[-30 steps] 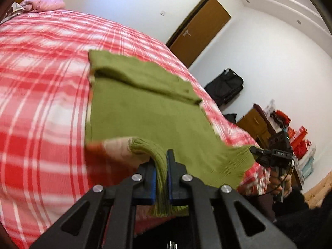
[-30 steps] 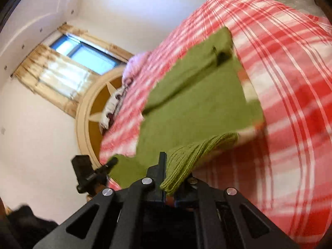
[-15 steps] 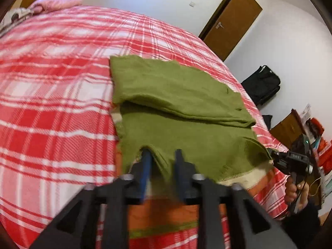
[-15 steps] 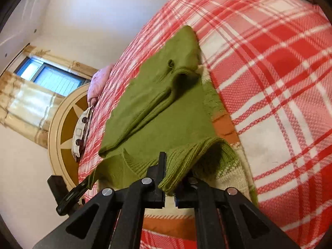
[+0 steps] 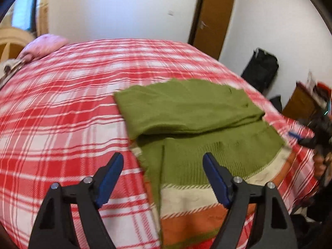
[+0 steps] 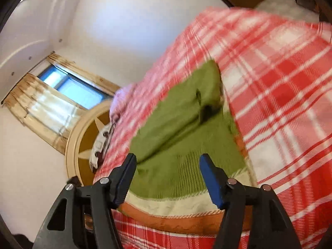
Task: Fold small clothes
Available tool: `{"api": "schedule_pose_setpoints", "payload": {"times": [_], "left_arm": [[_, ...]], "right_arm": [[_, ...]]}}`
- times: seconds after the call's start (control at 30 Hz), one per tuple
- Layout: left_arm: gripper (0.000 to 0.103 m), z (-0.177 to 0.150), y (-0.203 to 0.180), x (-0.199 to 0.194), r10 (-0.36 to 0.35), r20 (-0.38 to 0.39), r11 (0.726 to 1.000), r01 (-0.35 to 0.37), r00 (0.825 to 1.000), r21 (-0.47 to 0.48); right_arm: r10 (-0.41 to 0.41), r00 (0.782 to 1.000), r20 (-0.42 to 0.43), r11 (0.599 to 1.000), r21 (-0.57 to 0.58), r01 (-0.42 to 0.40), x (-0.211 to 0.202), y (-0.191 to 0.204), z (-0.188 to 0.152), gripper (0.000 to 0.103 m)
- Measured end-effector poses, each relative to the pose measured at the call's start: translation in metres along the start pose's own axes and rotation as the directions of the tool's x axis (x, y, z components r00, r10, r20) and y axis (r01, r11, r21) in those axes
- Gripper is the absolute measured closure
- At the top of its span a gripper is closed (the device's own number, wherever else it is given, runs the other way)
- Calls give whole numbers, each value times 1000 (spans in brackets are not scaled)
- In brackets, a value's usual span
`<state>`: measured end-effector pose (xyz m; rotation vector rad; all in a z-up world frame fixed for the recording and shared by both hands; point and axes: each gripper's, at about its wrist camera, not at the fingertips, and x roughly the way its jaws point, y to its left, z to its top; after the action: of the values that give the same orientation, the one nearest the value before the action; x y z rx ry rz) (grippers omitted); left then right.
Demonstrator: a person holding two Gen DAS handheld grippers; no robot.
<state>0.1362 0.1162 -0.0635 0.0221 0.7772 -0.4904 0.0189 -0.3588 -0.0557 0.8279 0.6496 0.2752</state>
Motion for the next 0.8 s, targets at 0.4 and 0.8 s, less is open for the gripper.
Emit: {"api": "schedule_pose_setpoints", "payload": {"times": [0.4, 0.8], "left_arm": [[24, -11, -24, 41, -29, -77, 1000, 30, 997, 8], [40, -11, -19, 55, -54, -140, 998, 50, 989, -28]], "right_arm": [[-463, 884, 62, 762, -483, 432, 47, 30, -16, 39], [-545, 837, 45, 642, -620, 451, 89, 27, -32, 92]]}}
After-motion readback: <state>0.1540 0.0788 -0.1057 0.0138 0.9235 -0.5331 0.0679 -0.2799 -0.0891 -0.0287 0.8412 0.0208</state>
